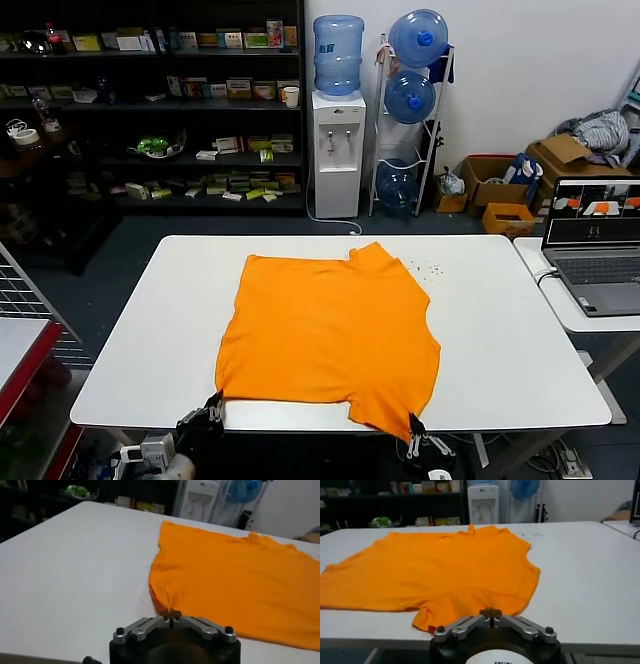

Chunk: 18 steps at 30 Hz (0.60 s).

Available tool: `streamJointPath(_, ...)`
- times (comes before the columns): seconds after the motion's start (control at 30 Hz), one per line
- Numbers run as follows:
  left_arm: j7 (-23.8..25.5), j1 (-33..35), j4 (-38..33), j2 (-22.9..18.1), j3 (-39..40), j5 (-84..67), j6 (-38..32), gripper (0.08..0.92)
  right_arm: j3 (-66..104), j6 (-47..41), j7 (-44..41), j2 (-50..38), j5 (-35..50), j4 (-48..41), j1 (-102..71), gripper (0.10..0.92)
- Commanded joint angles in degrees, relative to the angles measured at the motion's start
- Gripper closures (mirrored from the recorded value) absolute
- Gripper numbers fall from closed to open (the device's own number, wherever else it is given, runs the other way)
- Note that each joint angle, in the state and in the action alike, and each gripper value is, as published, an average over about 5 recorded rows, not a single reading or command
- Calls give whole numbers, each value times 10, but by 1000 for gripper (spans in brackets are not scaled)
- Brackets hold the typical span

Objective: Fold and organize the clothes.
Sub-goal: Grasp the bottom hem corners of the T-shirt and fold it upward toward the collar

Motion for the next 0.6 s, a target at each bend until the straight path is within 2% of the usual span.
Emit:
streamJointPath(0.03, -22, 58, -59, 9, -9, -12, -2, 907, 10, 18, 5, -27, 13, 40, -35, 901)
streamJointPath(0.27, 32, -42, -7, 0, -12, 0, -41, 907, 5, 37, 23, -21, 62, -20, 103, 901)
streamJointPath(0.43, 42, -142, 41, 7, 5, -10, -42, 907, -6, 24, 45, -24, 99, -60, 206, 901)
streamJointPath(0.6, 46, -203, 81, 8, 33, -15, -42, 907, -25, 5, 63, -30, 132, -107, 287, 901)
